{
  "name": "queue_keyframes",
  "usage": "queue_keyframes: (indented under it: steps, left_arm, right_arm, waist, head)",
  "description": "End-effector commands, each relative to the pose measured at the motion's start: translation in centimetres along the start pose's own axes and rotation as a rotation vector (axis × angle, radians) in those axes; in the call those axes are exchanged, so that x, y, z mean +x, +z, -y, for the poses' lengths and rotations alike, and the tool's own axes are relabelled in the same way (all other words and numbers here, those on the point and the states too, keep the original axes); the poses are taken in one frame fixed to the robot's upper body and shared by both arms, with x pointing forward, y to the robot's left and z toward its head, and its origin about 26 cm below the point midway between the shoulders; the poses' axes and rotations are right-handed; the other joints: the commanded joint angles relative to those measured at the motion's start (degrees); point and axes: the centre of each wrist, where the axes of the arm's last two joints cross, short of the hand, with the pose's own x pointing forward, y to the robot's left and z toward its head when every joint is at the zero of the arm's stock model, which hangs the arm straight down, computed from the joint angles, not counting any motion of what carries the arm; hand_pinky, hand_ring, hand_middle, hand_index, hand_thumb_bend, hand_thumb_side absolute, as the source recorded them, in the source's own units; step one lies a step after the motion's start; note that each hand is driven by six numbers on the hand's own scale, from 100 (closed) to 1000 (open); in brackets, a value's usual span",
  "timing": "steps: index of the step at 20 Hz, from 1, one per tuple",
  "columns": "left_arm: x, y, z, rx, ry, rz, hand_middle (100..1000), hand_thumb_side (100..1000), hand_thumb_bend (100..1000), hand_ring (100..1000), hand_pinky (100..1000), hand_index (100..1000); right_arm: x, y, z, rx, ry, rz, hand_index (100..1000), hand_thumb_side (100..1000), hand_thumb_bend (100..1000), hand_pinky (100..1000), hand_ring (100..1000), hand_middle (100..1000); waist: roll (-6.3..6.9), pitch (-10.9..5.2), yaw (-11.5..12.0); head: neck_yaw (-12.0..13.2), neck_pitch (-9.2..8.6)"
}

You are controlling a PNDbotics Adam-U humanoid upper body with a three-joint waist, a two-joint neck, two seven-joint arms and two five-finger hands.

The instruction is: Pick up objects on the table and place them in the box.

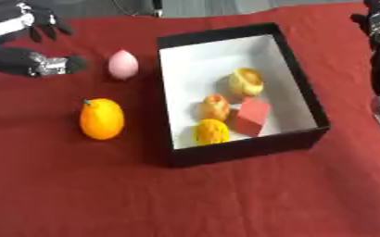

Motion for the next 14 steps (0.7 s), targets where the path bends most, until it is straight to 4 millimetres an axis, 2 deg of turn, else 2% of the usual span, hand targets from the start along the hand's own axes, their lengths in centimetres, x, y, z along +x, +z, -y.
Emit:
queue_keyframes:
  steps: [1, 7, 9, 14]
  left_arm:
    - [0.9, 1.7, -1.3, -0.001, -0.004, -0.001, 759, 885, 660, 743, 704, 834]
    - [1.9, 1.7, -0.4, -0.044, 0.040, 0.017, 759, 817, 612, 741, 696, 839]
    - [2.3, 1.3, -0.1, -0.067, 0.046, 0.029, 759, 810, 616, 741, 696, 843]
    - [2.5, -0.1, 0.6, -0.108, 0.040, 0.027, 785, 726, 634, 765, 721, 865]
  right_arm:
    - [1.2, -0.9, 0.8, -0.002, 0.023, 0.044, 919, 688, 100, 957, 811, 870]
    - [1.4, -0.9, 0.6, 0.003, 0.019, 0.049, 919, 684, 100, 957, 810, 870]
    - [1.3, -0.9, 0.6, 0.004, 0.018, 0.047, 919, 686, 100, 957, 810, 870]
    - [1.1, -0.7, 0.6, 0.004, 0.017, 0.038, 920, 690, 100, 958, 810, 871]
  waist:
    - [-0.26, -0.70, 0.02]
    - [-0.37, -0.61, 0.17]
    - [-0.42, -0.58, 0.30]
    - [-0.44, -0.53, 0.38]
  head:
    - [0.72, -0.14]
    - [4.02, -0.14]
    - [4.41, -0.14]
    - [4.43, -0.14]
